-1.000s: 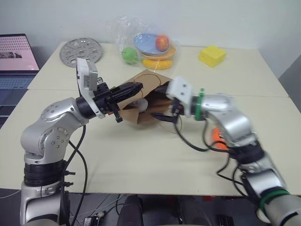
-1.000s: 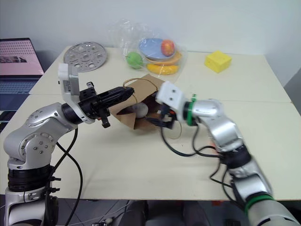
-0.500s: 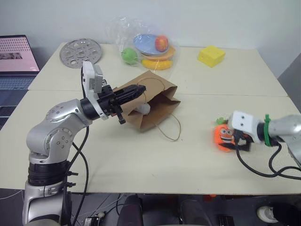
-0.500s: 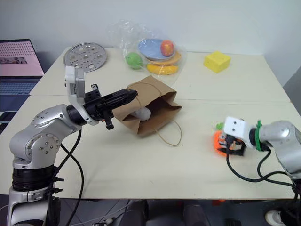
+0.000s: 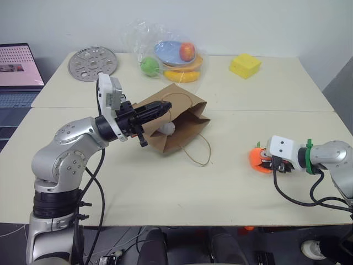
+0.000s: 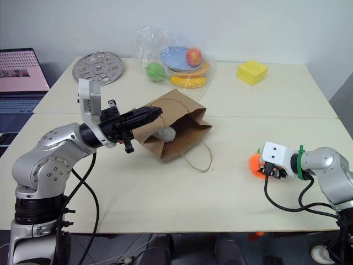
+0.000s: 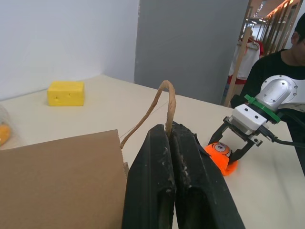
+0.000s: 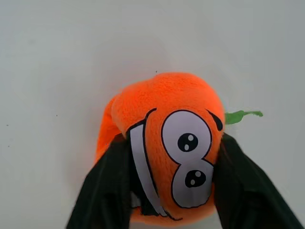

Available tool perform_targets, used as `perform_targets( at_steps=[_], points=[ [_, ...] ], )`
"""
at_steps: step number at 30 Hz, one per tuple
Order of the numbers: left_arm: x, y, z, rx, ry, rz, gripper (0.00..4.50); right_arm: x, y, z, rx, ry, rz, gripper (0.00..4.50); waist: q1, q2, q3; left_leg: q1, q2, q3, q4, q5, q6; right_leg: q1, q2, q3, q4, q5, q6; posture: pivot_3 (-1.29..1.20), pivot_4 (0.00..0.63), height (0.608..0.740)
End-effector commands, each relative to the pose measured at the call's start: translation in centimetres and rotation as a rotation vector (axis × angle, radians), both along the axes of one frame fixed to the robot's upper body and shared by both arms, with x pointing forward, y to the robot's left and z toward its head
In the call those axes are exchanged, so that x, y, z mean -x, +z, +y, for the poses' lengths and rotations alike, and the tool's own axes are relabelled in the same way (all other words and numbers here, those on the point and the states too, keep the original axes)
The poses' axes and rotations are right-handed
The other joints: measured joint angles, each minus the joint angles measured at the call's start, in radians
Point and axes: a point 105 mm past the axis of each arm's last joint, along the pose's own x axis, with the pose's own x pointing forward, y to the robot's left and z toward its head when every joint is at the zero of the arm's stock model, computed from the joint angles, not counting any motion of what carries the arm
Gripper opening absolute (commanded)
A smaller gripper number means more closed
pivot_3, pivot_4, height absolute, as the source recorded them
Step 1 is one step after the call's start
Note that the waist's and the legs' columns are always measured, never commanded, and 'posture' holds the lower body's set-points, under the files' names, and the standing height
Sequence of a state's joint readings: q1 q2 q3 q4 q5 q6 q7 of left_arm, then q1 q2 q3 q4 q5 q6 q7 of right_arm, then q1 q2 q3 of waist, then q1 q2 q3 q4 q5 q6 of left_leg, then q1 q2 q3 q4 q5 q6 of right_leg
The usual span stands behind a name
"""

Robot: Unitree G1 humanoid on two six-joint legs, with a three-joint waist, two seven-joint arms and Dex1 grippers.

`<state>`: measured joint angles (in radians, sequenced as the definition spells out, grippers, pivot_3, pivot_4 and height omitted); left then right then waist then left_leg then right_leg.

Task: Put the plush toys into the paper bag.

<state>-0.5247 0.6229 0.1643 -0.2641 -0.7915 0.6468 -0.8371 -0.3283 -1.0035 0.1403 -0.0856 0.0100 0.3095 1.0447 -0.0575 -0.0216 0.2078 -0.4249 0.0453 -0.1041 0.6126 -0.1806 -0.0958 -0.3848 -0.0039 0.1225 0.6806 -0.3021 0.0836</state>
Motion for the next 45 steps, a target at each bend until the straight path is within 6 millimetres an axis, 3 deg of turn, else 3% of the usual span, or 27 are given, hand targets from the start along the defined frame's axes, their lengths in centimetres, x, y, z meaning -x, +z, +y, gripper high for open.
perform_targets(
  at_steps=[1,4,9,12,19,23,25,29,37,45],
  points=[
    [0.6,1.5,0.4,0.008,0.001,-0.057,0.0,0.3,2.1,1.3,-0.079,0.043,-0.019,0.95,0.0,0.0,0.0,0.0,0.0,0.0,0.0,0.0,0.0,0.0,0.0,0.0,0.0,0.0,0.0,0.0,0.15,0.74],
    [0.8,2.0,0.8,0.017,-0.007,-0.059,0.0,1.2,5.4,4.9,-0.229,0.16,-0.032,0.36,-0.005,0.0,0.0,0.0,0.0,0.0,0.0,0.0,0.0,0.0,0.0,0.0,0.001,0.0,0.0,0.0,0.15,0.74],
    [1.3,2.5,0.8,0.027,-0.039,-0.056,0.0,1.2,8.5,10.2,-0.372,0.296,-0.091,0.3,-0.011,0.0,0.0,0.0,0.001,-0.002,0.0,0.0,0.0,0.0,0.001,-0.002,0.001,0.0,0.0,0.0,0.15,0.74],
    [1.3,2.5,0.8,0.026,-0.041,-0.055,0.0,-0.1,9.0,12.6,-0.43,0.307,-0.13,0.3,-0.006,0.0,0.0,0.0,0.001,-0.002,-0.001,0.0,0.0,0.0,0.001,-0.002,0.001,0.0,0.0,0.0,0.15,0.74],
    [1.4,2.3,0.4,0.024,-0.046,-0.058,0.0,-4.1,8.0,19.2,-0.474,0.278,-0.224,0.3,-0.002,0.0,0.0,-0.001,0.001,-0.003,-0.002,0.0,0.0,-0.001,0.001,-0.003,0.001,0.0,0.0,0.0,0.15,0.74],
    [1.4,2.2,0.3,0.025,-0.047,-0.058,0.0,-6.2,7.4,20.8,-0.394,0.263,-0.34,0.3,0.001,0.0,0.0,-0.001,0.001,-0.004,-0.003,0.0,0.0,-0.002,0.001,-0.004,0.002,0.0,0.0,0.0,0.15,0.74],
    [1.4,2.2,0.3,0.026,-0.049,-0.056,0.0,-7.2,8.1,21.3,-0.399,0.235,-0.423,0.3,0.001,0.0,0.0,-0.001,0.001,-0.004,-0.003,0.0,0.0,-0.002,0.001,-0.004,0.002,0.0,0.0,0.0,0.15,0.74],
    [1.5,2.2,0.2,0.028,-0.05,-0.057,0.0,-7.7,8.5,21.6,-0.29,0.294,-0.541,1.69,0.001,0.0,0.0,-0.001,0.001,-0.004,-0.004,0.0,0.0,-0.003,0.0,-0.004,0.002,0.0,-0.001,0.0,0.15,0.74],
    [1.0,2.3,0.3,0.038,-0.029,-0.059,0.0,-7.3,8.1,21.5,-0.216,0.373,-0.575,4.47,0.0,0.0,0.0,-0.001,0.001,-0.004,-0.004,0.0,0.0,-0.003,0.0,-0.004,0.002,0.0,-0.001,0.0,0.15,0.74],
    [0.5,2.4,0.3,0.048,-0.015,-0.06,0.0,-5.0,9.6,19.9,-0.223,0.471,-0.543,4.47,0.0,0.0,0.0,-0.001,0.001,-0.004,-0.004,0.0,0.0,-0.002,0.0,-0.005,0.002,0.0,-0.001,0.0,0.15,0.74]
  ],
)
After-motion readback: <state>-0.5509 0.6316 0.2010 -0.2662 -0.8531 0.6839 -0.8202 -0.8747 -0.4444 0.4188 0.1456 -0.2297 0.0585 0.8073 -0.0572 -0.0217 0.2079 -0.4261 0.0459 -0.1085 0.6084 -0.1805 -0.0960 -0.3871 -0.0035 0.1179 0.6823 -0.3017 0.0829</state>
